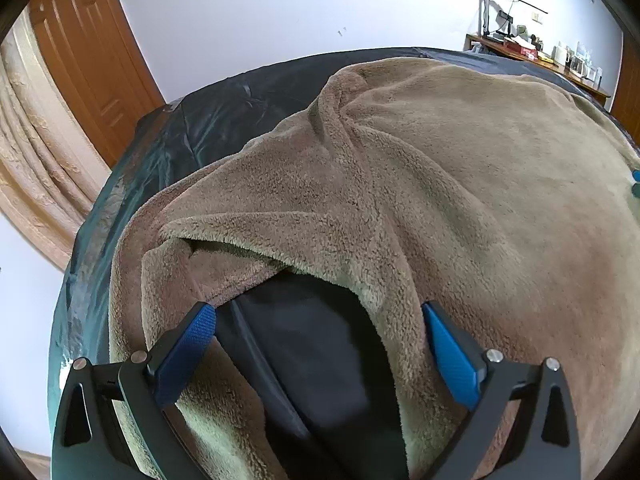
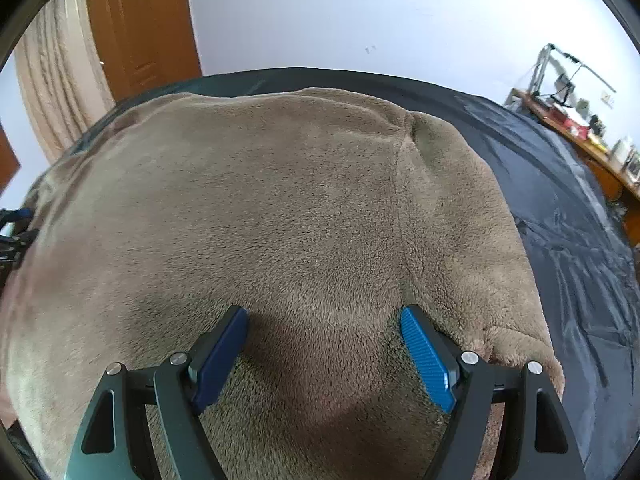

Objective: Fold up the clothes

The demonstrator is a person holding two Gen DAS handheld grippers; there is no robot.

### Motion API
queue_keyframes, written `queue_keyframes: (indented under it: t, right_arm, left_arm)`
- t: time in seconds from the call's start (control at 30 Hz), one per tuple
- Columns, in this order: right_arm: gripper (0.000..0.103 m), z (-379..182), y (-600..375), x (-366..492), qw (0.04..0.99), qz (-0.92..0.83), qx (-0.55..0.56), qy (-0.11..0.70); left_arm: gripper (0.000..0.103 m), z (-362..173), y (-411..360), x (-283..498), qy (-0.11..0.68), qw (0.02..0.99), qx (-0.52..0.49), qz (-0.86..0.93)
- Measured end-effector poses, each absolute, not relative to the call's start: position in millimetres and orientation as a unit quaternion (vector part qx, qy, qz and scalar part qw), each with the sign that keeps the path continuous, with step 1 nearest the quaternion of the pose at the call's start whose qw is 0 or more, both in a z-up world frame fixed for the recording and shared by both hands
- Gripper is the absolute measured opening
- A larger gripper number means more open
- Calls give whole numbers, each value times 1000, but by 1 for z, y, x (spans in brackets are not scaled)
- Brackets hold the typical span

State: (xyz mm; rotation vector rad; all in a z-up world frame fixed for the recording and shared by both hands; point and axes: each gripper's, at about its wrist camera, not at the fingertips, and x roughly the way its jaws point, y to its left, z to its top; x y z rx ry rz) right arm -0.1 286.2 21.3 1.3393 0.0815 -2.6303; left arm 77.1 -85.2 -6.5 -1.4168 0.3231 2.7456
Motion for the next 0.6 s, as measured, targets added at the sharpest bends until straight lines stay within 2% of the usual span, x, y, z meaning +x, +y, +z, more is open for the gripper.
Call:
queue_keyframes:
  t: [0.13,0.27,0.47,0.6]
  right_arm:
    - [81,42,306,18,96,-904,417,-1]
    - [81,54,335,35,26,-917,397,-1]
    - [81,33,371,38,-56,-900,431,-16]
    - [81,27,380,43,-67,-893,445,2]
  left_arm:
    - [102,-1,-75,76,127,11,-449,885]
    - [102,12,-64,70,126,23,-434,892]
    - [102,23,-46,50,89,42,-424,901]
    - [102,26,-35,37,62,51,-420,904]
